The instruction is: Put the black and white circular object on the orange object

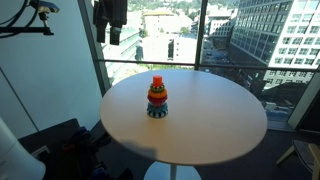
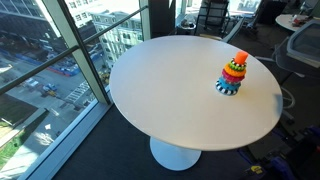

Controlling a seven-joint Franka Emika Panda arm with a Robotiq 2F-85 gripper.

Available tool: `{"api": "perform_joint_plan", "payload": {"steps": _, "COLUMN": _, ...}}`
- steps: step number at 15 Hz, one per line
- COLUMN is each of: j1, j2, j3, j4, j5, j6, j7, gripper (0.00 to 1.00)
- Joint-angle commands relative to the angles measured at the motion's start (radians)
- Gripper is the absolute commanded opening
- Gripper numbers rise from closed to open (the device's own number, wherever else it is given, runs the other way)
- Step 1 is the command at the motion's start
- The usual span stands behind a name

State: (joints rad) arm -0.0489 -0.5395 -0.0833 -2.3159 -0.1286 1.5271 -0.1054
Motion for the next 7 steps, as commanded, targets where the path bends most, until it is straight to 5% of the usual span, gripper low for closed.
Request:
{"api": "perform_joint_plan", "payload": {"steps": 1, "j1": 0.000, "j2": -0.019, "j3": -0.004, "j4": -0.006, "j5": 0.000, "j6": -0.001, "j7": 0.000, "gripper": 1.00}}
{"api": "perform_joint_plan", "payload": {"steps": 7, "j1": 0.000, "j2": -0.020, "j3": -0.003, "j4": -0.013, "j5": 0.000, "j6": -0.001, "j7": 0.000, "gripper": 1.00}}
